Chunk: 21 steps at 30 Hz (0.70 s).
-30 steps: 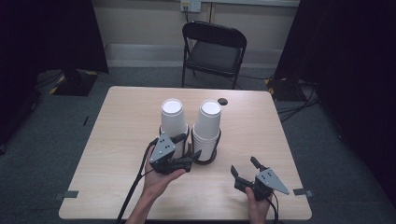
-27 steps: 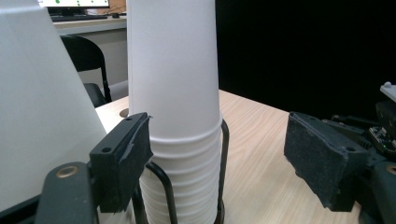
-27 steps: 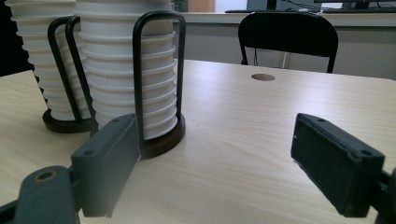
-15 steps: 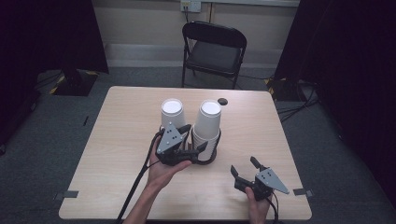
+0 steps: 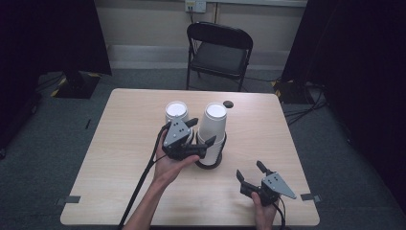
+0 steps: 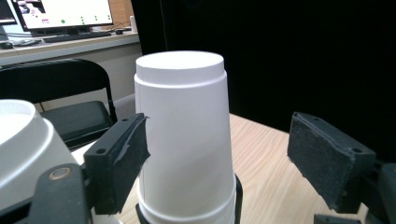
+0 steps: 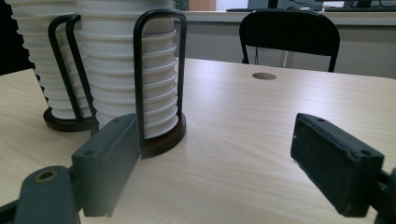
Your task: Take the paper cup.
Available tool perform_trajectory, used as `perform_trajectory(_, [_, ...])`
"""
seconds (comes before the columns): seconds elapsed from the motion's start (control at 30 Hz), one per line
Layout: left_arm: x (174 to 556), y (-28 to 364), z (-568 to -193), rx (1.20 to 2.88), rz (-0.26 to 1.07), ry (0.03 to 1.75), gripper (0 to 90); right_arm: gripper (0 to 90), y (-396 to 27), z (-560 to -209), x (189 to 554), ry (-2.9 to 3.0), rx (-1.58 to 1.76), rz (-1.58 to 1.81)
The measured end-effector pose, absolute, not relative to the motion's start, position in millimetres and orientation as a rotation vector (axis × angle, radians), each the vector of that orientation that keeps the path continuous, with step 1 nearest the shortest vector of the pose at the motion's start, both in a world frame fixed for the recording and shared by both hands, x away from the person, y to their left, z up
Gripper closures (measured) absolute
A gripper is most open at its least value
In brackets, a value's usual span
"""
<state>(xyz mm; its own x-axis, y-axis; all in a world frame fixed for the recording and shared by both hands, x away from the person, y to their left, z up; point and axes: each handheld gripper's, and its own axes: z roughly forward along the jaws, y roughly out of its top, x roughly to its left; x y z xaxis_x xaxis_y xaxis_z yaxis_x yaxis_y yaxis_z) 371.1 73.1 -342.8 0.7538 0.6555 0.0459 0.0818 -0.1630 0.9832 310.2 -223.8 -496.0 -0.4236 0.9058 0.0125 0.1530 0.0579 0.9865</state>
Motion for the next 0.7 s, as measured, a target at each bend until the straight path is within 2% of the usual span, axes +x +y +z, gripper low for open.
perform_trajectory(0.23, [381.9,69.0,-334.8,1.674,0.576,0.61,20.2,15.2,-223.3,-495.8,311.1,1.68,1.068,1.423])
perform_trajectory(0.27, [383.1,67.8,-333.5,1.68,0.576,0.606,23.9,15.2,-223.3,-495.8,311.2,1.681,1.068,1.423])
perform_trajectory(0.33, [384.4,64.9,-331.8,1.693,0.597,0.596,25.6,15.2,-223.3,-495.8,311.2,1.681,1.068,1.424])
perform_trajectory(0.7, [395.4,58.2,-321.9,1.694,0.604,0.595,19.0,15.1,-223.1,-495.5,311.9,1.699,1.068,1.425])
